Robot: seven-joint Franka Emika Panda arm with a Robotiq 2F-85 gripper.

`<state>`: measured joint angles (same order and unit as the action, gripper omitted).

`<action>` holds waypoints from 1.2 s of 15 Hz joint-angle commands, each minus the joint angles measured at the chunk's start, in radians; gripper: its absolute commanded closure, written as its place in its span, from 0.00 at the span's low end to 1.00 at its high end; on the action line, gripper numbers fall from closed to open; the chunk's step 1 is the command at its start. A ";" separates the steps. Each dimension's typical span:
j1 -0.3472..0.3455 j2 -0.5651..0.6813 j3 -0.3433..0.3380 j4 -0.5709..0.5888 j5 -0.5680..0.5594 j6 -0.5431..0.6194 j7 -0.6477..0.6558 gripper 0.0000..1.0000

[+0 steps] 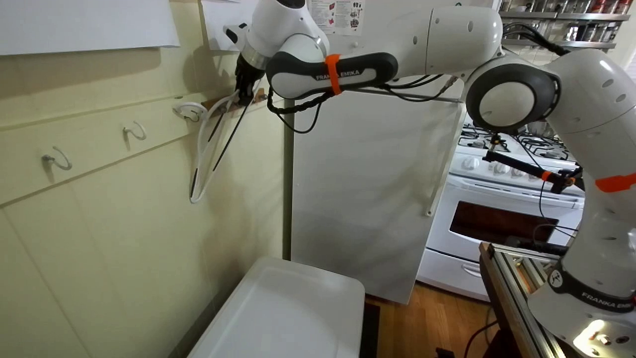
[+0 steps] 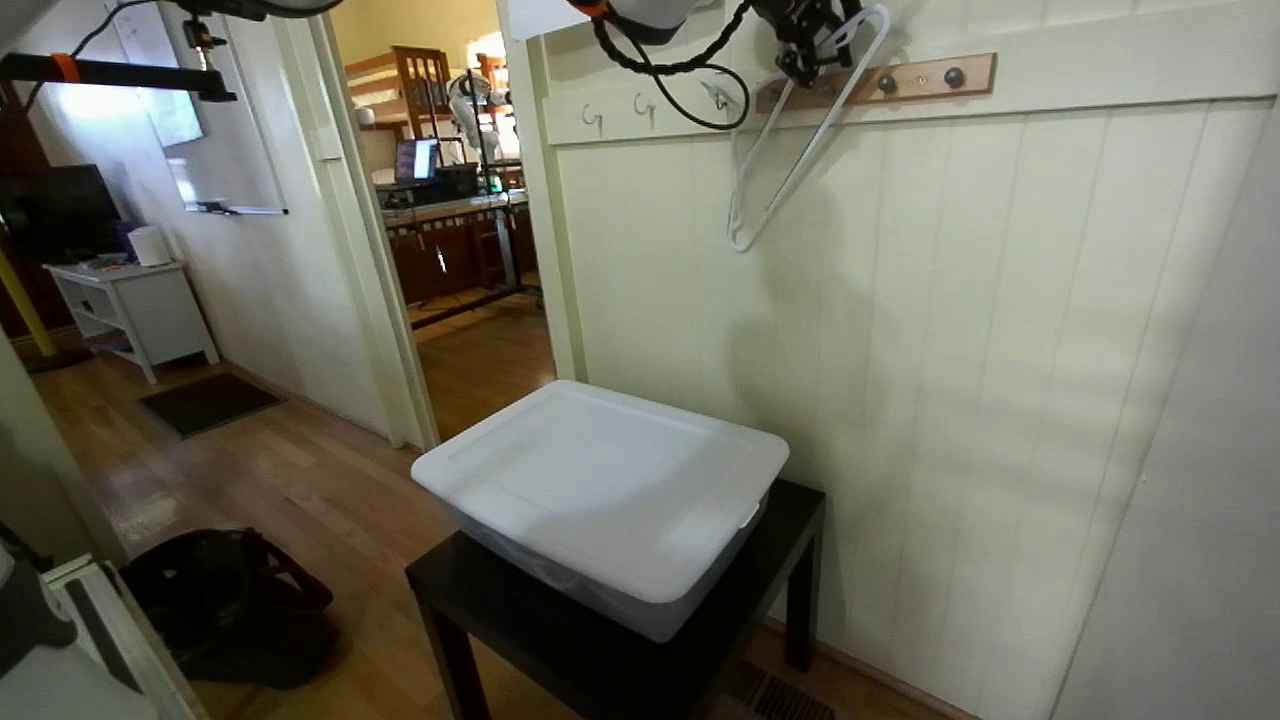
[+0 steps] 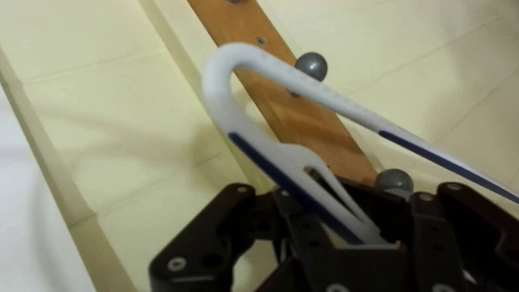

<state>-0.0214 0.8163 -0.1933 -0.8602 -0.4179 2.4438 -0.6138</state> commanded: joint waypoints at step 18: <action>-0.071 0.146 0.064 0.248 0.178 -0.156 -0.010 1.00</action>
<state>-0.0742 0.9109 -0.1585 -0.6886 -0.2823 2.3469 -0.6097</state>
